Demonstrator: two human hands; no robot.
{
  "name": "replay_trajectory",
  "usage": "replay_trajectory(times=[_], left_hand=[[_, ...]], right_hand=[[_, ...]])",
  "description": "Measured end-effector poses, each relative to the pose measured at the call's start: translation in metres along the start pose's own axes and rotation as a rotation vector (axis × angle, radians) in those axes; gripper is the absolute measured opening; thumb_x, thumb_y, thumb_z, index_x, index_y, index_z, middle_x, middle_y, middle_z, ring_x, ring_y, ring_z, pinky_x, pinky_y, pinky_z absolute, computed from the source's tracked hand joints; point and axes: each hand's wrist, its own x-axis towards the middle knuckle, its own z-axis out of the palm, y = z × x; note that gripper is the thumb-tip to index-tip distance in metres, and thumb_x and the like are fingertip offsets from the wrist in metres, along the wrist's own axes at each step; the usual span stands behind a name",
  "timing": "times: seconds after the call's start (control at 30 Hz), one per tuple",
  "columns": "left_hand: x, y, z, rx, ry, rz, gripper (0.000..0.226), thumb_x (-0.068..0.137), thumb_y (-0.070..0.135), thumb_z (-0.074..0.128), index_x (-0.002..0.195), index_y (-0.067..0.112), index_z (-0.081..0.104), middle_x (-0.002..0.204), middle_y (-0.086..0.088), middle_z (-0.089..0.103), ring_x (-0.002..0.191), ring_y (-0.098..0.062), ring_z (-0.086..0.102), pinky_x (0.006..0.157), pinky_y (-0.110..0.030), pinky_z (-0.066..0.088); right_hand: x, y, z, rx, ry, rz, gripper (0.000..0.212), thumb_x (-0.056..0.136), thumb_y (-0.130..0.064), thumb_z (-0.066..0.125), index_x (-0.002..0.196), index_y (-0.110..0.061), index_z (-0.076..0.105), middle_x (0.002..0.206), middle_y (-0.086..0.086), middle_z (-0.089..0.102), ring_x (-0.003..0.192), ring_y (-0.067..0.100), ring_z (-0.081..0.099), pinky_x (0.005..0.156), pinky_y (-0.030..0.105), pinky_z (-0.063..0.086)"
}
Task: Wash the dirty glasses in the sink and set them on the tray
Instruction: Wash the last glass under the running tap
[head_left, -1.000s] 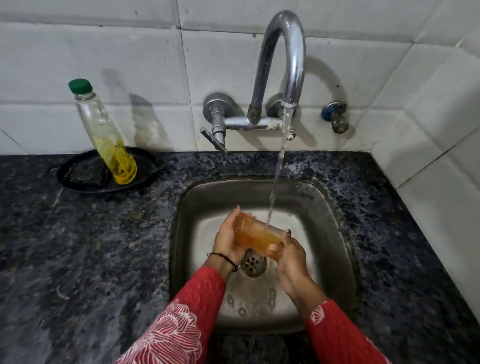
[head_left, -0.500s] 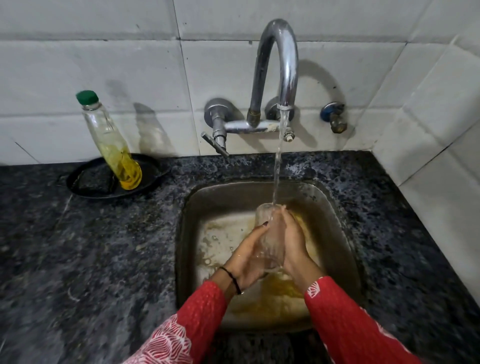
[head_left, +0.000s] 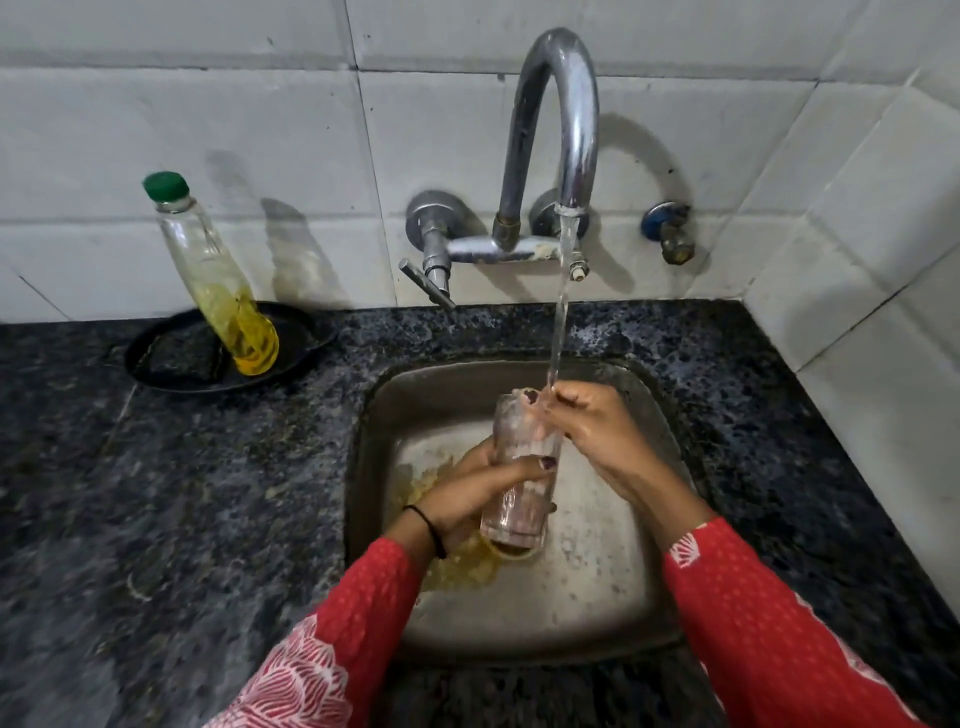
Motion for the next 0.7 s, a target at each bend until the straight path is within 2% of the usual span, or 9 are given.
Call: replay_trajectory(times=[0.1,0.2,0.27,0.37,0.47,0.53,0.6,0.67,0.7], left_hand=[[0.002,-0.003,-0.002,-0.022,-0.048,-0.066,0.024,0.081,0.02,0.066,0.104,0.02,0.059,0.093,-0.006,0.069,0.077,-0.02,0.069,0.07,-0.034,0.058],[0.017,-0.018,0.002,0.419,0.191,0.072,0.042,0.075,0.02,0.077,0.107,0.018,0.051,0.086,0.006,0.065,0.072,-0.004,0.065,0.061,-0.015,0.05],[0.022,-0.018,0.001,0.538,0.269,0.163,0.061,0.064,0.028,0.084,0.112,0.017,0.048,0.098,0.005,0.065,0.086,-0.007,0.064,0.071,-0.016,0.051],[0.015,-0.002,-0.004,0.318,0.061,0.156,0.055,0.06,0.028,0.08,0.11,0.018,0.059,0.101,-0.002,0.069,0.091,-0.013,0.066,0.083,-0.031,0.053],[0.002,0.012,-0.011,-0.247,-0.153,-0.085,0.061,0.066,0.032,0.078,0.12,0.014,0.059,0.103,-0.011,0.069,0.079,-0.024,0.067,0.066,-0.037,0.058],[0.002,0.01,-0.012,-0.341,-0.171,-0.165,0.057,0.069,0.034,0.076,0.121,0.017,0.059,0.106,-0.014,0.066,0.076,-0.025,0.065,0.06,-0.036,0.056],[0.008,0.004,-0.007,0.052,0.018,-0.088,0.057,0.071,0.034,0.073,0.122,0.017,0.055,0.105,-0.009,0.066,0.079,-0.015,0.065,0.065,-0.031,0.054],[0.016,-0.01,-0.003,0.632,0.263,0.08,0.066,0.071,0.032,0.077,0.126,0.016,0.044,0.101,0.0,0.066,0.08,-0.005,0.063,0.071,-0.026,0.051],[0.021,-0.018,-0.003,0.778,0.332,0.125,0.073,0.07,0.033,0.079,0.129,0.018,0.038,0.102,0.004,0.064,0.085,-0.007,0.062,0.075,-0.026,0.05]], right_hand=[[-0.004,0.005,0.0,-0.027,-0.007,0.018,0.019,0.088,-0.006,0.061,0.07,-0.01,0.067,0.059,0.0,0.062,0.055,0.002,0.057,0.06,0.015,0.046],[0.004,0.013,0.009,-0.4,-0.039,0.08,0.028,0.087,-0.012,0.063,0.06,-0.016,0.058,0.054,-0.007,0.056,0.052,-0.002,0.054,0.056,0.018,0.041],[0.006,0.013,0.014,-0.383,-0.004,0.108,0.035,0.085,-0.009,0.064,0.055,-0.022,0.052,0.048,-0.011,0.053,0.049,-0.001,0.051,0.054,0.02,0.04],[0.002,0.003,0.009,-0.041,0.041,0.08,0.03,0.085,0.0,0.062,0.061,-0.019,0.062,0.05,-0.009,0.06,0.049,-0.003,0.054,0.056,0.014,0.044],[-0.001,-0.004,0.005,0.249,0.024,0.06,0.021,0.084,-0.009,0.064,0.067,-0.018,0.071,0.066,0.003,0.063,0.062,0.009,0.057,0.065,0.02,0.048],[0.002,-0.003,0.009,0.123,0.08,0.069,0.017,0.085,-0.016,0.065,0.069,-0.014,0.07,0.065,0.002,0.062,0.063,0.012,0.056,0.066,0.027,0.047],[0.011,0.0,0.014,-0.23,0.101,0.111,0.028,0.087,-0.019,0.061,0.062,-0.006,0.06,0.065,0.008,0.061,0.061,0.016,0.053,0.06,0.029,0.043],[0.017,0.005,0.02,-0.617,-0.004,0.176,0.035,0.09,-0.023,0.055,0.057,-0.013,0.049,0.073,0.015,0.062,0.066,0.023,0.054,0.053,0.026,0.036],[0.017,0.007,0.023,-0.719,-0.034,0.188,0.032,0.091,-0.022,0.052,0.06,-0.013,0.048,0.078,0.016,0.063,0.071,0.028,0.057,0.052,0.027,0.036]])
